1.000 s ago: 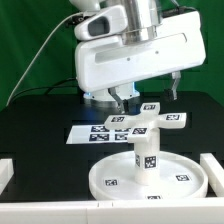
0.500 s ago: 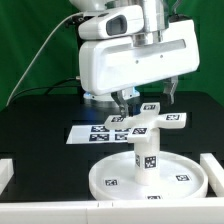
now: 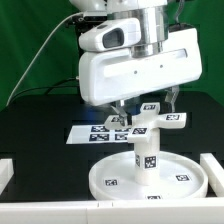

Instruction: Assemble round table

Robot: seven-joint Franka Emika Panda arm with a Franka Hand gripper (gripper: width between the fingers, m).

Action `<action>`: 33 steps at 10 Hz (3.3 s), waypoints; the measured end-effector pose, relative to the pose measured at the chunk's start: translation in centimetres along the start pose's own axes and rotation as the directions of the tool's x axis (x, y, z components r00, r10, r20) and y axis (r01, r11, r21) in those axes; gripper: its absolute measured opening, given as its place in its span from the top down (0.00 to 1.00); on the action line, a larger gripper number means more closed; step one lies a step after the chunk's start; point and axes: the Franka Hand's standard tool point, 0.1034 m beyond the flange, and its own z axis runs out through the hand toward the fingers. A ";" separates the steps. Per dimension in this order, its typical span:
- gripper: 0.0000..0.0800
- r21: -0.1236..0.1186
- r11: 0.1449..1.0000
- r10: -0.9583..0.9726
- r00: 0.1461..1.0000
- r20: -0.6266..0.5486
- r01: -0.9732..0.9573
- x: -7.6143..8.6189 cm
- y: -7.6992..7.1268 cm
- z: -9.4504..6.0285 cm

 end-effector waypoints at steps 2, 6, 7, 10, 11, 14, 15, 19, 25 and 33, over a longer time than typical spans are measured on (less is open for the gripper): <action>0.19 0.004 1.000 0.011 1.000 0.007 -0.011 0.0 -0.5 0.5; 0.45 0.003 0.996 0.084 0.996 0.006 -0.084 -0.1 -0.3 0.4; 0.45 0.003 0.984 0.177 0.984 0.006 -0.177 -0.1 -0.3 0.5; 0.45 -0.008 0.861 0.508 0.860 -0.055 -0.509 0.1 -0.4 0.4; 0.45 0.007 0.734 0.677 0.731 -0.092 -0.679 0.0 -0.5 0.4; 0.45 0.081 0.391 0.918 0.382 -0.109 -0.917 -0.2 -0.2 0.5; 0.45 0.108 0.323 0.945 0.315 -0.087 -0.940 -0.3 -0.2 0.5; 0.45 0.137 0.037 0.999 0.033 -0.028 -0.990 -0.4 -0.4 0.5; 0.25 0.104 -0.055 0.998 -0.052 0.028 -0.993 -0.5 -0.7 0.4; 0.19 0.088 0.661 0.747 0.665 0.015 -0.745 0.3 -1.4 -1.7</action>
Offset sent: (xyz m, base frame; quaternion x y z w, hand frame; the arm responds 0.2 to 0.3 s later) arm 0.0000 0.0000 0.0000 0.0000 0.0000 0.0650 0.9979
